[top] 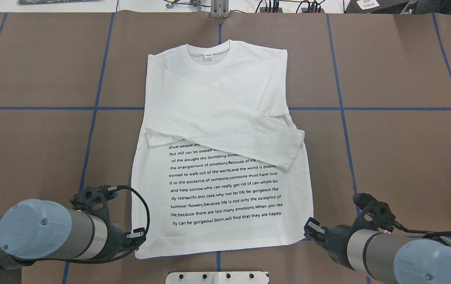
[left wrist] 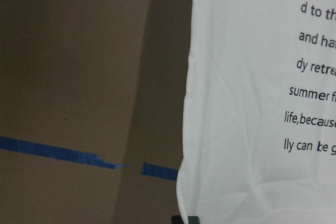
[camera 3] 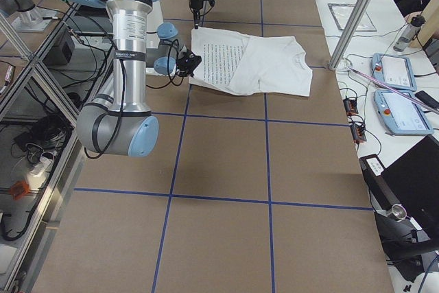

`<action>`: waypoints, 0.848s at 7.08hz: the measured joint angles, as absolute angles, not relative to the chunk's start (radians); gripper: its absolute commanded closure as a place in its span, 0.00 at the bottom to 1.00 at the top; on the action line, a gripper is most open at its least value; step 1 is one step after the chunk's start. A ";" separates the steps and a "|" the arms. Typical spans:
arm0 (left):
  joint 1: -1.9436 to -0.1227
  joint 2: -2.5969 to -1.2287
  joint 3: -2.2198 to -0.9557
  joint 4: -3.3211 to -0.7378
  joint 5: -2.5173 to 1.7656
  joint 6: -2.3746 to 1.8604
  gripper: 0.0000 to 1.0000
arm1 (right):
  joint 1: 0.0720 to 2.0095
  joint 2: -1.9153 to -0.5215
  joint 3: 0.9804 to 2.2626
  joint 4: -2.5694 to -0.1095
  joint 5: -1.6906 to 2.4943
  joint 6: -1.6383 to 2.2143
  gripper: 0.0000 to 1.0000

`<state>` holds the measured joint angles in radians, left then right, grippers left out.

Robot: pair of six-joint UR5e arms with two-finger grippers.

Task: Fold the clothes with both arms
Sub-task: 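Lift the hem with both grippers and fold it toward the collar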

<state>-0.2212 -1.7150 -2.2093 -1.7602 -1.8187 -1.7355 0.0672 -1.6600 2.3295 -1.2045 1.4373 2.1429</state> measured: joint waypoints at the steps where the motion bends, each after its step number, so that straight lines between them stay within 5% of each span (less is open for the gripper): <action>1: -0.222 -1.714 -2.228 -1.754 -1.825 -1.751 1.00 | 0.049 -1.683 2.363 -1.205 1.438 2.146 1.00; 6: -0.383 -1.795 -2.265 -1.701 -1.946 -1.639 1.00 | 0.189 -1.697 2.401 -1.207 1.463 2.139 1.00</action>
